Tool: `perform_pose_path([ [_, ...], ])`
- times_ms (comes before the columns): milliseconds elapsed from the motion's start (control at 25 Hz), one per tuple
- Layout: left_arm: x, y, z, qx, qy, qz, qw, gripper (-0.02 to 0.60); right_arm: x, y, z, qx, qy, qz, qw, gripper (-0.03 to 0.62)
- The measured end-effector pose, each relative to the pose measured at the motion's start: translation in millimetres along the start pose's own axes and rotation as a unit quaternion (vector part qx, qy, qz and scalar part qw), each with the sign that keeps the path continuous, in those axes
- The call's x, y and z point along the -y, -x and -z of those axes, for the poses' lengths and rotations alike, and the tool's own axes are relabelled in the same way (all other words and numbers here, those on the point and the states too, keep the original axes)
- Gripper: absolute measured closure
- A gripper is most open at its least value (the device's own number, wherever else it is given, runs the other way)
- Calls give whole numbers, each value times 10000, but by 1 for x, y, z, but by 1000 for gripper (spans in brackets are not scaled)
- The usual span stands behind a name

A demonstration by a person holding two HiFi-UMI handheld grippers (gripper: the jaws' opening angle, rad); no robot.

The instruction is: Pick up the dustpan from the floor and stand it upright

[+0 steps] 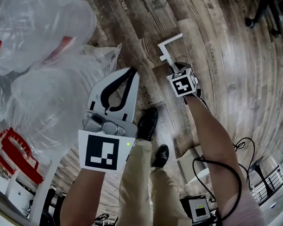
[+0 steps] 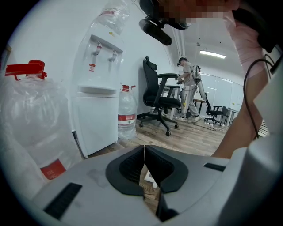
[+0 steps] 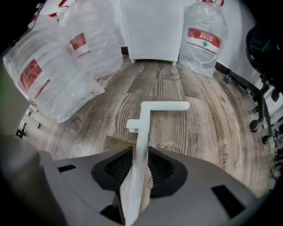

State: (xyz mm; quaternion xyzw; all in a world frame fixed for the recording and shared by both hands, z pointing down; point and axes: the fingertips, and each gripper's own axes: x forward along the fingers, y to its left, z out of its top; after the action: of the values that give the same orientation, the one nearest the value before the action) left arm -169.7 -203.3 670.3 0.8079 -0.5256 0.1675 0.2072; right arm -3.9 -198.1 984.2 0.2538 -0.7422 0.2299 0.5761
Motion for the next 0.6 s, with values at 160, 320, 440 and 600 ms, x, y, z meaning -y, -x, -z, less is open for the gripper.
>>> perform_pose_path([
  [160, -3, 2, 5, -57, -62, -11, 10000, 568, -3, -9, 0, -18, 17, -19, 10000, 480],
  [320, -1, 0, 7, -41, -105, 4, 9999, 568, -4, -16, 3, -87, 35, -35, 9999, 471],
  [440, 1, 0, 11, -74, -138, 41, 9999, 568, -4, -20, 6, -116, 24, -19, 9999, 471],
  [600, 3, 0, 16, -107, -139, 52, 9998, 568, -3, -24, 8, -98, -27, 7, 9999, 471],
])
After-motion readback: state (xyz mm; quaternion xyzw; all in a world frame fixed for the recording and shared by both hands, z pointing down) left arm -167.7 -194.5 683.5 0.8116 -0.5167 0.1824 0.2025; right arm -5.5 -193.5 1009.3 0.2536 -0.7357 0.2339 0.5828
